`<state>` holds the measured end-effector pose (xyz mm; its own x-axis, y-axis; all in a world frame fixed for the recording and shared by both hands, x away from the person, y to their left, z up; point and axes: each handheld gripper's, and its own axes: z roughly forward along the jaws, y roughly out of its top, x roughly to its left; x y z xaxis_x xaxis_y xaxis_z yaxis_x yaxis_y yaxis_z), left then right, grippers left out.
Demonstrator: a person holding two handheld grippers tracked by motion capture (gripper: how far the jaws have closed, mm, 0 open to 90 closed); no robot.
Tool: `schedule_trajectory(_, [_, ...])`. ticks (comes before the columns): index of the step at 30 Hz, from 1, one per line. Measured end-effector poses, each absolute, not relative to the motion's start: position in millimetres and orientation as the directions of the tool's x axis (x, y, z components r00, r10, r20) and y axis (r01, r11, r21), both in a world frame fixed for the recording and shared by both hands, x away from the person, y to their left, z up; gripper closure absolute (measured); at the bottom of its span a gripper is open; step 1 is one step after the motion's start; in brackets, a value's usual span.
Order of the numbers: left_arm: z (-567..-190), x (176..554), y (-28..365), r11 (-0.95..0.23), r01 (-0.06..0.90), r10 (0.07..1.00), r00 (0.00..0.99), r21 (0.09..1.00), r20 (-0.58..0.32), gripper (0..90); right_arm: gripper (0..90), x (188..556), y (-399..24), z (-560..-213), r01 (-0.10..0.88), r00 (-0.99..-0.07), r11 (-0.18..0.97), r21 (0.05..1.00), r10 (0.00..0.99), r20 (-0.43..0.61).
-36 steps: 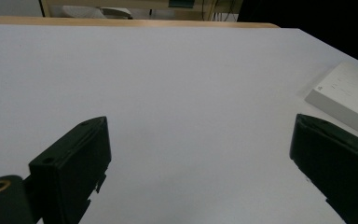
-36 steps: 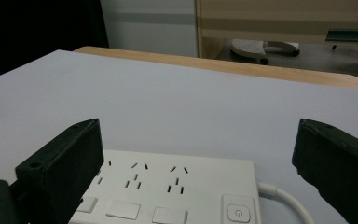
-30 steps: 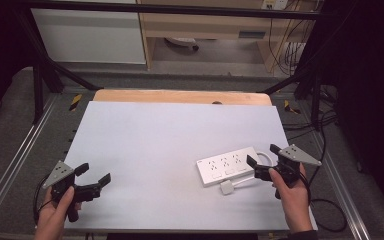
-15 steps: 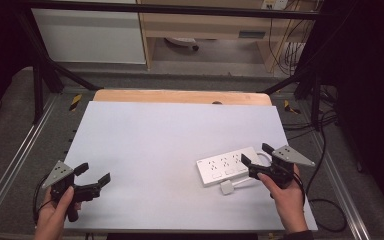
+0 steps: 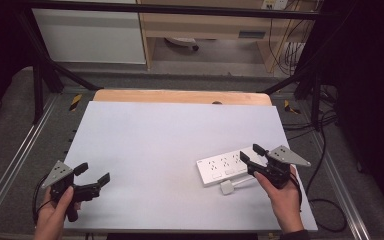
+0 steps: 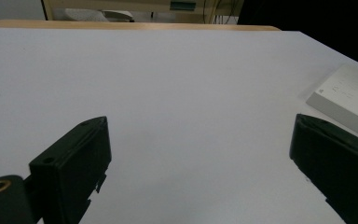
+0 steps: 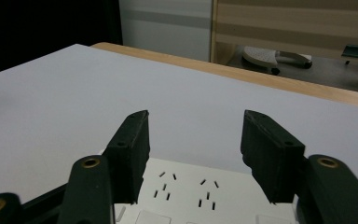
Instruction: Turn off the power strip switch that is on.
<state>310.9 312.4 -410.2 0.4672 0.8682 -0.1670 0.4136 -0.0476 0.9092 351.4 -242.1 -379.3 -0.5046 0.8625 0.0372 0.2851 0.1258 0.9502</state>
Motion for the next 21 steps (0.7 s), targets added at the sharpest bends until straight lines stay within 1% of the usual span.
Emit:
schedule_trajectory(9, [-410.5, 311.1, 312.2, -0.05, 0.414, 0.868, 0.468, 0.909, -0.166, 5.1, 58.7, 350.2, -240.1, -380.6, 0.276, -0.515, 0.127, 0.953, 0.856, 0.035])
schedule_trajectory(21, [-410.5, 311.0, 312.0, -0.054, 0.415, 0.867, 0.471, 0.908, -0.164, 5.1, 73.4, 348.5, -234.7, -384.1, 0.257, -0.541, 0.149, 0.955, 0.841, 0.014])
